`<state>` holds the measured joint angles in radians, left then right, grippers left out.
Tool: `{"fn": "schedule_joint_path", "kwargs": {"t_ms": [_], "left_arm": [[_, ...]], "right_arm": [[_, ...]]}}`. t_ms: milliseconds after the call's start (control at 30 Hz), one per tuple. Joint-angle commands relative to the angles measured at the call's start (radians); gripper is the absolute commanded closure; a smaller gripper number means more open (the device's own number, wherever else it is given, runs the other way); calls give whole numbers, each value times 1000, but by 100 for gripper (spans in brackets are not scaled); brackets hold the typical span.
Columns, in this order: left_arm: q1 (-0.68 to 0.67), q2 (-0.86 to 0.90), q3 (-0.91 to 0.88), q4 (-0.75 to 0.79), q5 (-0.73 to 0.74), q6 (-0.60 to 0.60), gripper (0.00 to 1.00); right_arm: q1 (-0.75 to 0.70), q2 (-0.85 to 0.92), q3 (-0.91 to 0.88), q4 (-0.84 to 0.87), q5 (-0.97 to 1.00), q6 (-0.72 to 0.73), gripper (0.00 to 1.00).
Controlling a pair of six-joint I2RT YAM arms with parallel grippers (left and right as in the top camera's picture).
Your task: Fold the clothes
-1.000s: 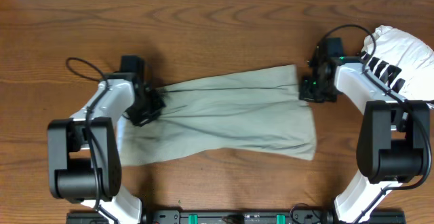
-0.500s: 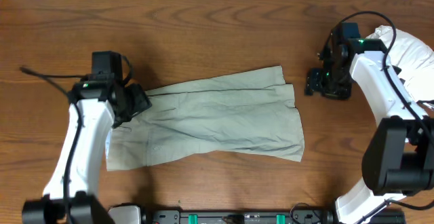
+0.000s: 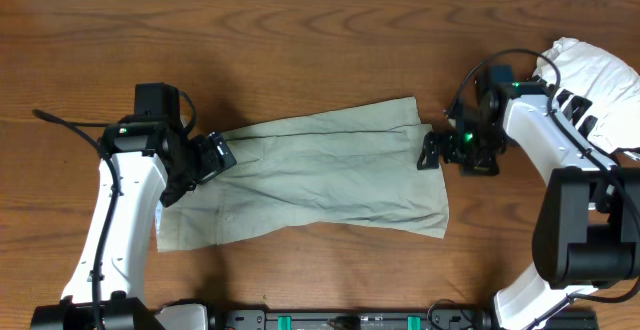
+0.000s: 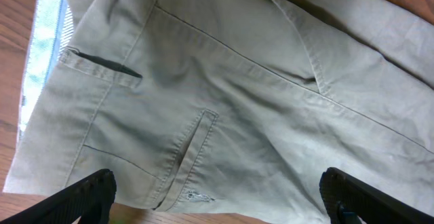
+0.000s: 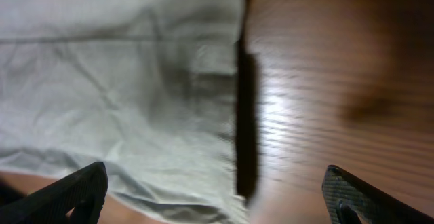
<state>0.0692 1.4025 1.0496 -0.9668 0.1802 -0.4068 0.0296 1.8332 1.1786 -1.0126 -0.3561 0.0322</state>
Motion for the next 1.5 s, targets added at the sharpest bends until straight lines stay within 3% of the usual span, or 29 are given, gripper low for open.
{"fn": "schedule_joint_path", "kwargs": {"t_ms": [0, 400, 800, 900, 1033, 1233, 1367, 1467], "left_arm": [[7, 4, 5, -5, -18, 6, 2], [61, 4, 2, -13, -62, 6, 2], [61, 4, 2, -12, -62, 6, 2], [61, 4, 2, -13, -62, 6, 2], [61, 4, 2, -13, -62, 6, 2], [61, 4, 2, -20, -62, 7, 2], [61, 4, 2, -20, -62, 7, 2], [61, 4, 2, -21, -62, 7, 2]], "right_arm": [[20, -7, -32, 7, -78, -35, 1], [61, -7, -135, 93, -87, -37, 1], [128, -7, -292, 311, -287, -29, 1], [153, -7, -304, 334, -295, -18, 5], [168, -7, -304, 357, -295, 6, 25], [165, -7, -304, 373, -225, 78, 75], [153, -7, -301, 373, -154, 121, 96], [126, -7, -298, 367, -137, 132, 99]]}}
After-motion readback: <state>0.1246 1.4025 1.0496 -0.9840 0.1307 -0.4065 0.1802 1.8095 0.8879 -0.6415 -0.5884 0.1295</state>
